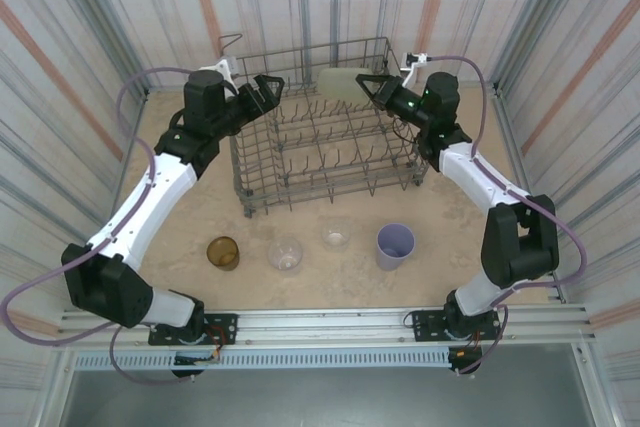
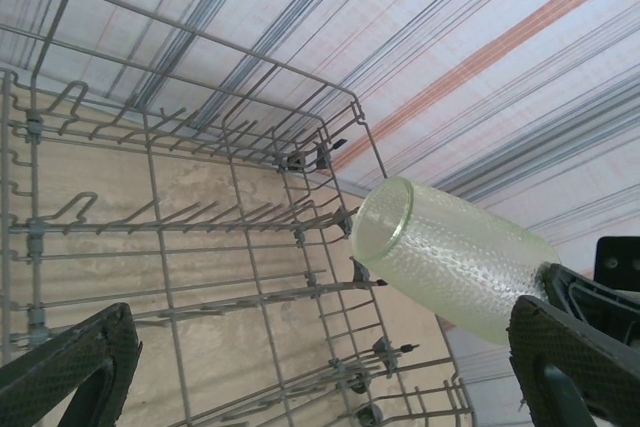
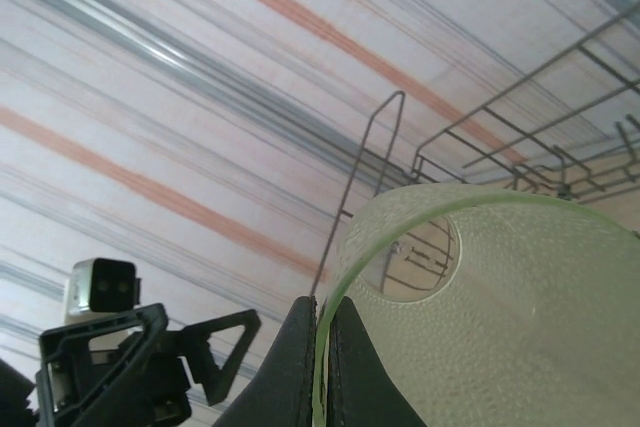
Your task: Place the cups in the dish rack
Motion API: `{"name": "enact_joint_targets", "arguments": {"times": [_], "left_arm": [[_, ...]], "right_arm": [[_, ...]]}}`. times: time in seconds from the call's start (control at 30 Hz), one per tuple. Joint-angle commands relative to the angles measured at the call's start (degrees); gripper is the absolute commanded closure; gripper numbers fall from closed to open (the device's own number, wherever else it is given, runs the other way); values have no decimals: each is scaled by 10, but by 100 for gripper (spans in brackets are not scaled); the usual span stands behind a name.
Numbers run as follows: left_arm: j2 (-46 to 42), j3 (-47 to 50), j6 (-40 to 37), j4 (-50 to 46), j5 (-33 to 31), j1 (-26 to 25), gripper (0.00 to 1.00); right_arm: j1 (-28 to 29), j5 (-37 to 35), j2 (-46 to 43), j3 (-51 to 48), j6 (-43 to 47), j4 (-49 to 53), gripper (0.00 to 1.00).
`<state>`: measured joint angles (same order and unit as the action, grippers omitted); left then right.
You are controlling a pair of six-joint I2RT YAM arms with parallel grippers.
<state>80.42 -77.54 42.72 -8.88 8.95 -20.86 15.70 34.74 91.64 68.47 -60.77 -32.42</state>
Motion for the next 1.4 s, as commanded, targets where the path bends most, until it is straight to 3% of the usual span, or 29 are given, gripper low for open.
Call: {"name": "enact_joint_targets", "arguments": {"times": [0.0, 0.3, 0.9, 1.37], "left_arm": [[12, -16, 43, 37, -10, -7, 1], [36, -3, 85, 71, -24, -17, 1], [97, -14, 163, 129, 12, -18, 1], [123, -7, 202, 165, 32, -18, 1]], "right_arm": [[14, -5, 15, -13, -43, -123, 100], [45, -30, 41, -49, -58, -216, 100], [75, -27, 122, -40, -143, -374, 100], [88, -20, 147, -29, -161, -414, 100]]}}
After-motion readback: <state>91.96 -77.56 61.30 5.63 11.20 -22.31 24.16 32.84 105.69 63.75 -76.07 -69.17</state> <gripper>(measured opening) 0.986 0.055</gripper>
